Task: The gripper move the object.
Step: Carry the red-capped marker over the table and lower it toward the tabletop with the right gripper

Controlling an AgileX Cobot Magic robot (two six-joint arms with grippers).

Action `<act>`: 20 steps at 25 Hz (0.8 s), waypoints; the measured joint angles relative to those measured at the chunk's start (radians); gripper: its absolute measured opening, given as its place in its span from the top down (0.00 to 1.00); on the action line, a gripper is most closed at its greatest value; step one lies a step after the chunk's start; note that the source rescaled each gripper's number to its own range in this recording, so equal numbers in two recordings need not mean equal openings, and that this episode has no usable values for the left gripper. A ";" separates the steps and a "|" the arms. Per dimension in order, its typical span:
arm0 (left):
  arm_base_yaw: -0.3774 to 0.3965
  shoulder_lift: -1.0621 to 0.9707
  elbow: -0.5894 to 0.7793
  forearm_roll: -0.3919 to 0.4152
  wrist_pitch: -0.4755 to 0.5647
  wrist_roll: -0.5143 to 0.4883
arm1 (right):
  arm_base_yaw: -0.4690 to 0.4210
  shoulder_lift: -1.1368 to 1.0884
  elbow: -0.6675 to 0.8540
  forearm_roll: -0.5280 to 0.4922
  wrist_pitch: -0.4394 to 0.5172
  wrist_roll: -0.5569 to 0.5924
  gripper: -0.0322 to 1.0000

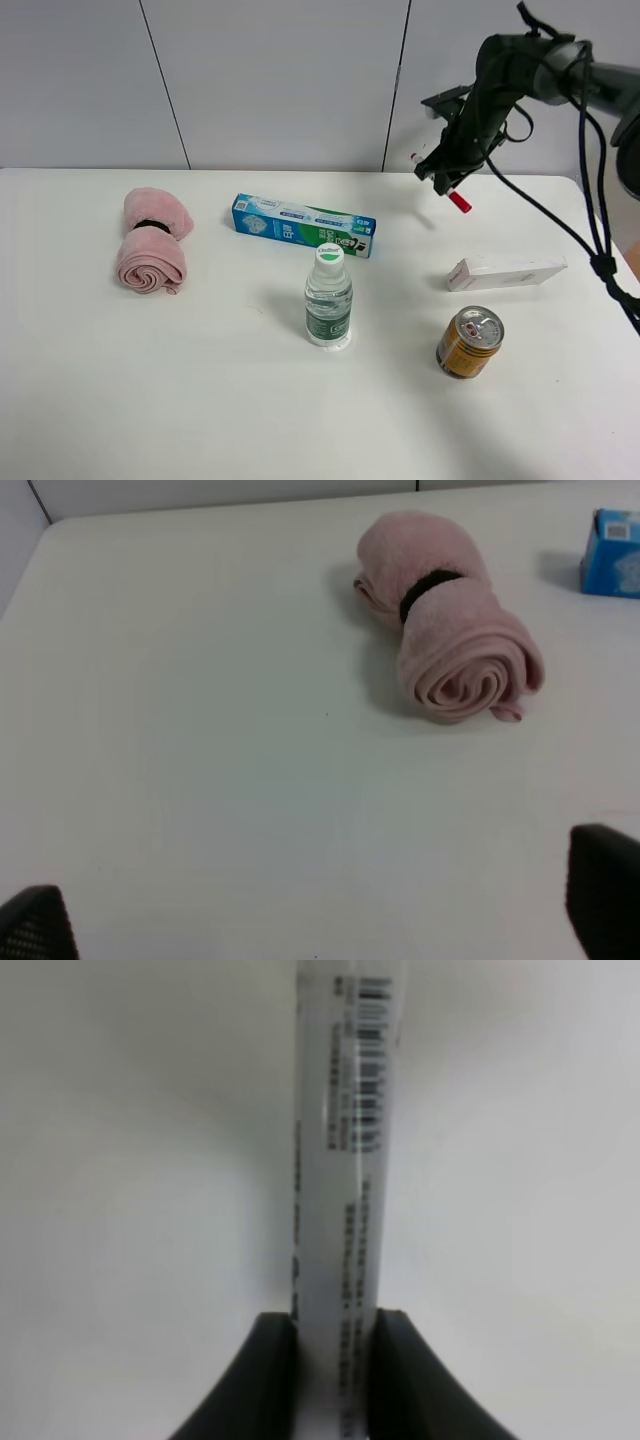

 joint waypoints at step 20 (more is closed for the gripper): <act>0.000 0.000 0.000 0.000 0.000 0.000 | 0.339 -0.307 0.000 0.092 0.146 -0.094 0.97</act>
